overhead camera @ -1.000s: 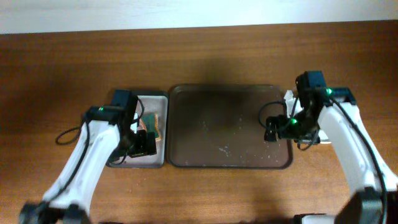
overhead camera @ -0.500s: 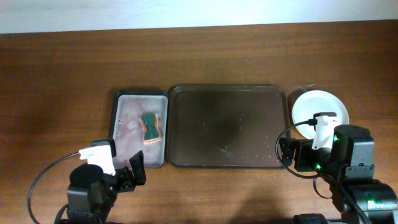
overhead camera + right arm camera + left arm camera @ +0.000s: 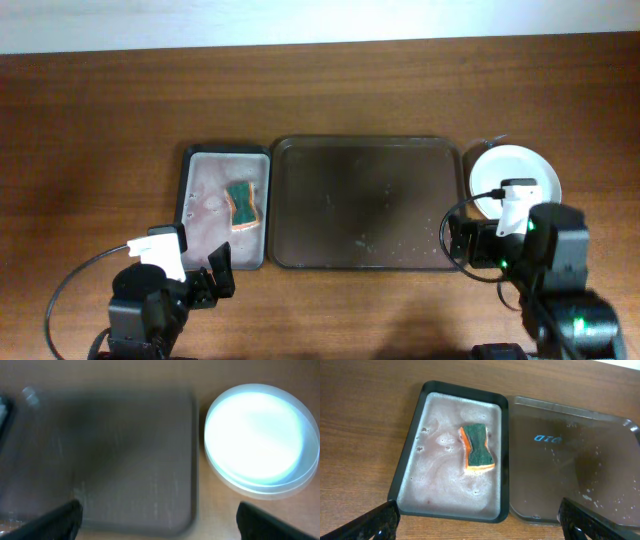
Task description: Clean dirty plates on tray and stack at the side
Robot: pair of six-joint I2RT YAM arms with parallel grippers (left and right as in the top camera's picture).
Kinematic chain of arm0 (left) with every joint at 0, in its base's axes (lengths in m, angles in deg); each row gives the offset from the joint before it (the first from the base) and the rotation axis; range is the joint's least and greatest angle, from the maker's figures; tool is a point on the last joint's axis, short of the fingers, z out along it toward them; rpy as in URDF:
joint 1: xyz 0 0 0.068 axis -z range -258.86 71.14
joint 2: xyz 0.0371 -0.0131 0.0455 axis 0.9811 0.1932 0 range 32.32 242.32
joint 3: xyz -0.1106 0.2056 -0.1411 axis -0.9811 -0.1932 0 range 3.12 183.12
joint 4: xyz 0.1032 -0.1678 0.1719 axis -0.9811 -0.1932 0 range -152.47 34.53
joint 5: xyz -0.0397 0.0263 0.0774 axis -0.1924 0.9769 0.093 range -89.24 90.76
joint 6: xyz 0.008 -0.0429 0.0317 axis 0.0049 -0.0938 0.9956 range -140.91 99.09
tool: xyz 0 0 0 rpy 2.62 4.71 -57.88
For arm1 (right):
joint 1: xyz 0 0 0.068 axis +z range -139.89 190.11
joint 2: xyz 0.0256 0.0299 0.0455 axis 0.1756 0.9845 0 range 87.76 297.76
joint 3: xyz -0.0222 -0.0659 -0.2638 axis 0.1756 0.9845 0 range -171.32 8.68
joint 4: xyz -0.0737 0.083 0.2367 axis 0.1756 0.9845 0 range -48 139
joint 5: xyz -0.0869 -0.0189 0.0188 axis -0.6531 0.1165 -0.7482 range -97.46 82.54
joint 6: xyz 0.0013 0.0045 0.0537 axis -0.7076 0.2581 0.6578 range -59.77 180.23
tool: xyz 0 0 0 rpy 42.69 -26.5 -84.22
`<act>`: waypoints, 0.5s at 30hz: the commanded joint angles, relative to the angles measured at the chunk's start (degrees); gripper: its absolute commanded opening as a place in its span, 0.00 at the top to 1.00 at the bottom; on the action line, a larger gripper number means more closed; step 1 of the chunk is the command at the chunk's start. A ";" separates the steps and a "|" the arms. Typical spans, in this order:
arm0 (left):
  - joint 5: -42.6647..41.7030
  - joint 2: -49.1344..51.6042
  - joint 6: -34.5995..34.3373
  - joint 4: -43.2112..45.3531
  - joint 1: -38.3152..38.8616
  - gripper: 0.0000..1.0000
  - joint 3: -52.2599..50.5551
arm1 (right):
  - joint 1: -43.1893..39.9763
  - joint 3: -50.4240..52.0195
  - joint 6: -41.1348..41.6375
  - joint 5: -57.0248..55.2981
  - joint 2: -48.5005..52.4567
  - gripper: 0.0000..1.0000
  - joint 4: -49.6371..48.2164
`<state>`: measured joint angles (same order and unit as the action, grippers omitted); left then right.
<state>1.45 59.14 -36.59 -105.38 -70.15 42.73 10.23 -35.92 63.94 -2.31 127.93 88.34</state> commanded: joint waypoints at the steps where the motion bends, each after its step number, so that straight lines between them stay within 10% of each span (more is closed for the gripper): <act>1: 0.22 -0.17 0.07 0.11 0.17 0.00 -0.33 | 1.88 10.10 -0.68 -0.70 -8.31 0.01 -10.14; 15: 0.22 -0.17 0.07 0.11 0.17 0.01 -0.31 | 4.00 42.88 -0.68 -1.18 -39.98 0.01 -52.26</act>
<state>1.45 59.19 -36.59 -105.35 -70.15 42.64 13.71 1.10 63.24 -2.77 88.50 43.65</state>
